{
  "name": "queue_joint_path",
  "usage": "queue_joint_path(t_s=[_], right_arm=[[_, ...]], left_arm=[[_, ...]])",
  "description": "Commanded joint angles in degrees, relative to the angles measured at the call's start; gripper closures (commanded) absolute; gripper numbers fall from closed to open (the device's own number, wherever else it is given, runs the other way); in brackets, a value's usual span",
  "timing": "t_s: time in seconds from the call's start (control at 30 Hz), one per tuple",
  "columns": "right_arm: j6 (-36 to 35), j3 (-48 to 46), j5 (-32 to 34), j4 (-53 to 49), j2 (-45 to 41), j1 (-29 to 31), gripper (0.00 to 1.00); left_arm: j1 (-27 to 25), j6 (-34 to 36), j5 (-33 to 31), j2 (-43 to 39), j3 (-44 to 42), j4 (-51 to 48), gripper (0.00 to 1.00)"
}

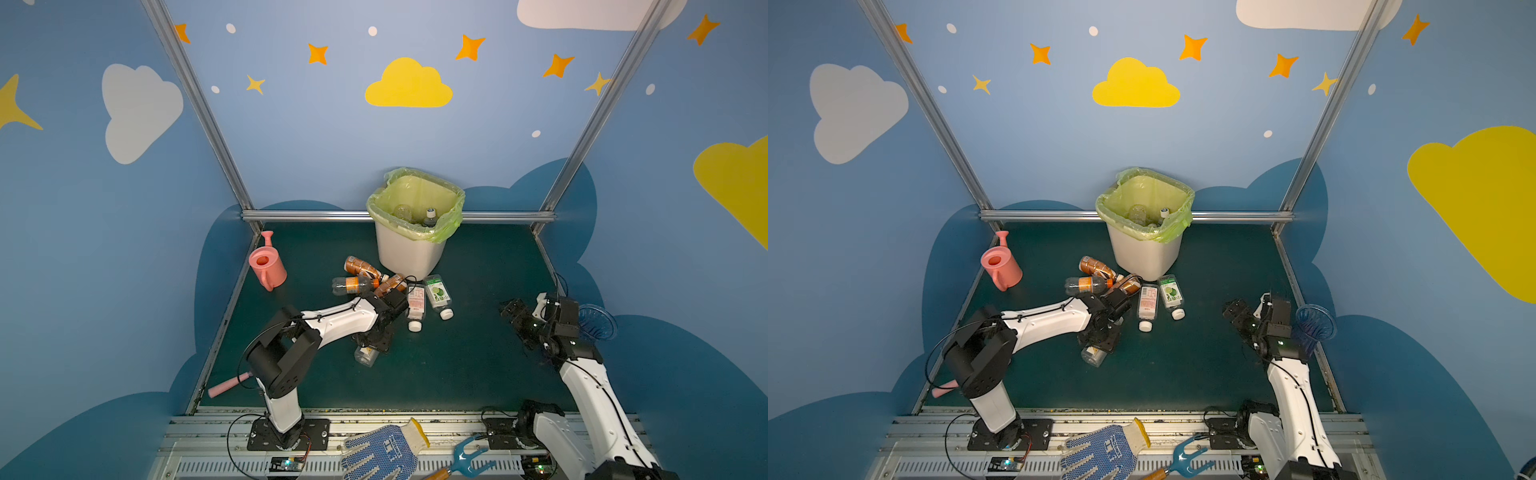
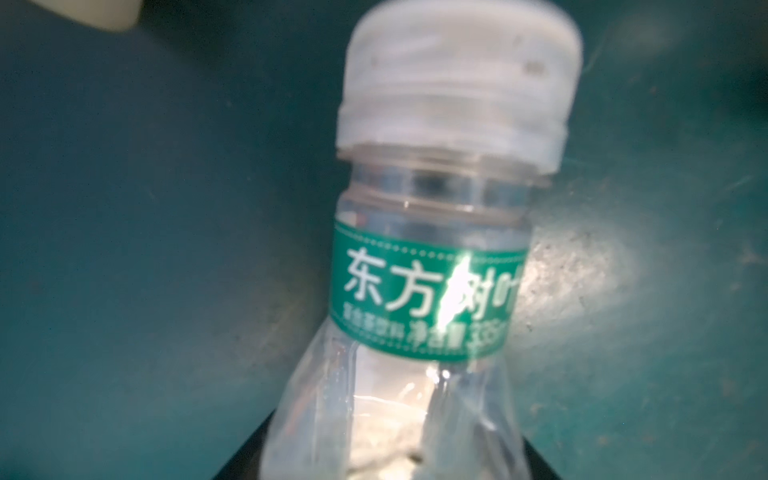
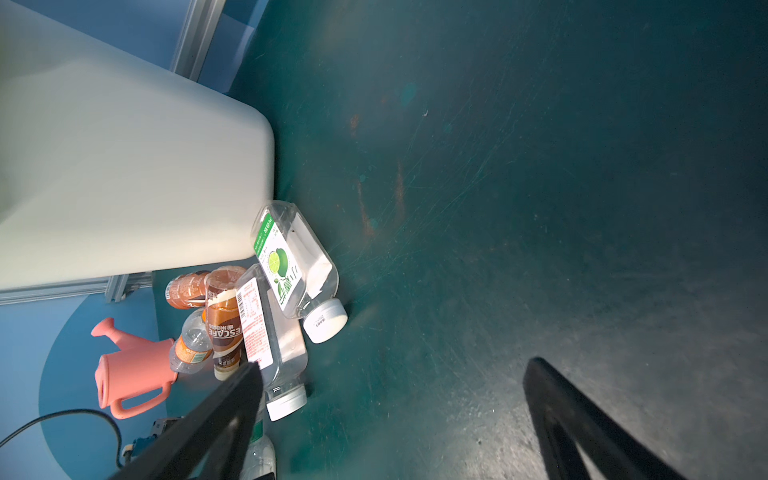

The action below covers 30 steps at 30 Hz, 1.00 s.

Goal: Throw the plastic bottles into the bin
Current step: 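Grasp the green-label clear tea bottle with the left gripper, then lift the green-label bottle with the left gripper over the bin and release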

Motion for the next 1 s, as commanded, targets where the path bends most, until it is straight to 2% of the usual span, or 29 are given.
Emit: queue_joint_path(t_s=[0.0,0.1,0.2,0.27,0.33,0.4,0.5,0.6,0.7,0.8,0.9,0.97], right_arm=[[-0.41,-0.64,1.10,-0.98,-0.61,-0.18,0.02],[-0.31,-0.59,1.12,-0.98,-0.54,-0.19,0.02],[-0.33,-0.45,1.12,-0.90,-0.39,-0.24,0.02],[-0.58,-0.07,1.35,-0.99,-0.26,-0.25,0.02],[-1.01,0.49,1.75,-1.09,0.06,-0.28,0.02],[-1.50,1.16,1.76,-0.86,0.67,-0.43,0.02],[-2.13,2.18,1.34,-0.65,1.73,-0.46,0.02],[-2.60,2.64,0.80,-0.06,2.10,-0.51,0.02],[-3.16,2.79,0.15,0.88,1.84,-0.52,0.02],[-3.60,2.97,-0.76,1.54,1.81,-0.52,0.02],[-3.79,3.25,-2.28,2.21,2.33,-0.52,0.02],[-4.14,3.74,-3.12,2.15,2.90,-0.49,0.02]], left_arm=[[0.27,0.87,1.12,0.07,0.64,-0.12,0.42],[0.32,0.64,1.50,-0.99,0.17,0.72,0.52],[0.35,-0.12,2.00,-5.41,-0.44,2.23,0.57],[0.33,-0.79,1.84,-10.83,-0.32,3.27,0.61],[0.37,-1.11,0.25,-18.62,0.64,4.17,0.61],[0.49,-0.42,-4.06,-26.20,3.12,5.02,0.61],[1.00,7.16,-11.75,-36.48,7.04,11.46,0.60],[3.80,14.54,-14.21,-40.77,14.70,17.90,0.58],[6.09,20.14,-12.28,-38.23,22.54,25.94,0.56],[9.22,20.41,-5.64,-28.70,31.73,29.99,0.54],[12.54,14.38,3.28,-11.13,48.39,21.36,0.53],[13.07,11.50,7.91,1.22,61.95,12.45,0.49]])
